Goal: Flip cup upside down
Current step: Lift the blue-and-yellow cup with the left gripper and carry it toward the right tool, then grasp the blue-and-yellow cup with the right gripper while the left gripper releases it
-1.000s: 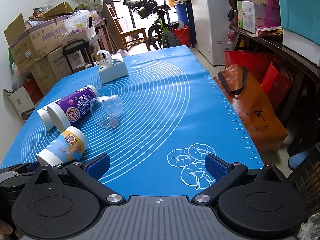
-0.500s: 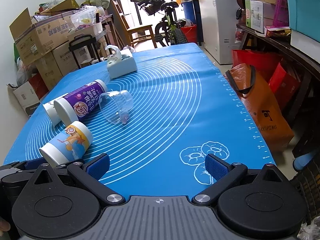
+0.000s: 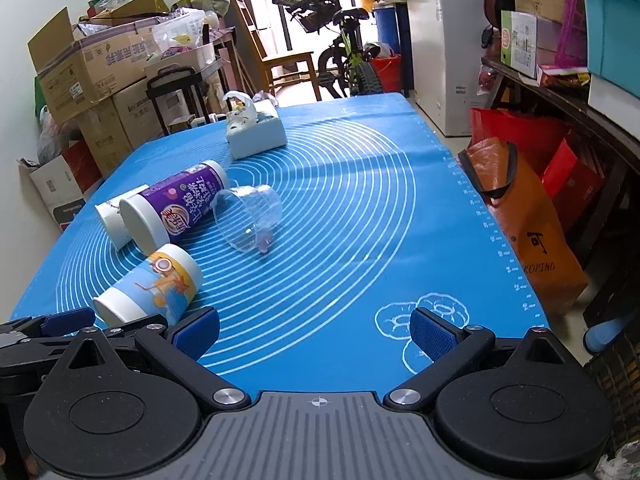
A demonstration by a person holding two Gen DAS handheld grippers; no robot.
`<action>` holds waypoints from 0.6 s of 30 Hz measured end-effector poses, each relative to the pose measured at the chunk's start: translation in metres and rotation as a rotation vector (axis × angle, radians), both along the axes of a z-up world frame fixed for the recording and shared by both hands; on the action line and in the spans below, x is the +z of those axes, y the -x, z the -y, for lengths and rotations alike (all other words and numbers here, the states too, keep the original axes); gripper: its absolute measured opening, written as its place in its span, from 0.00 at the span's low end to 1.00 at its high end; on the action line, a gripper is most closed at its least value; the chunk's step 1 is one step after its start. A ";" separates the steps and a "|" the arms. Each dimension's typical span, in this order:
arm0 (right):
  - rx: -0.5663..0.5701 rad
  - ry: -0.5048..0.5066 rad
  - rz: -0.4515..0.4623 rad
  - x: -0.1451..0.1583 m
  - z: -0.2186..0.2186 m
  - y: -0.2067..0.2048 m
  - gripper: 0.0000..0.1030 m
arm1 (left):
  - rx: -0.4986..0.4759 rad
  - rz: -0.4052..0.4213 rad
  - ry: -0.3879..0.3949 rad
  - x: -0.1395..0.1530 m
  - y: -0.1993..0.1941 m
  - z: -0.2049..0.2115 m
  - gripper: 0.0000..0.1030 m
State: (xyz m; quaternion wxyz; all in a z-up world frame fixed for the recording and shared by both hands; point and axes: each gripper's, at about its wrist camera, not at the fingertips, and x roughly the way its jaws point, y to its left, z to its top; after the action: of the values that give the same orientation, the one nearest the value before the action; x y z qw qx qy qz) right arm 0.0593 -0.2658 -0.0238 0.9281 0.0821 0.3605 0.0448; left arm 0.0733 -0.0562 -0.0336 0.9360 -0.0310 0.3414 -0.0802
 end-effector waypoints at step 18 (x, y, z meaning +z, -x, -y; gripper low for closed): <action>0.102 -0.017 0.001 0.036 -0.054 -0.034 0.98 | 0.140 0.073 -0.017 0.032 -0.002 -0.067 0.94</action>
State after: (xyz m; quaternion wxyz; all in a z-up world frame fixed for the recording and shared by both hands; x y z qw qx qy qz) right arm 0.0929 -0.2120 0.0120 0.9241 0.0714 0.3631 0.0950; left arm 0.0758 0.0112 -0.0013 0.9514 -0.0440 0.3047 -0.0129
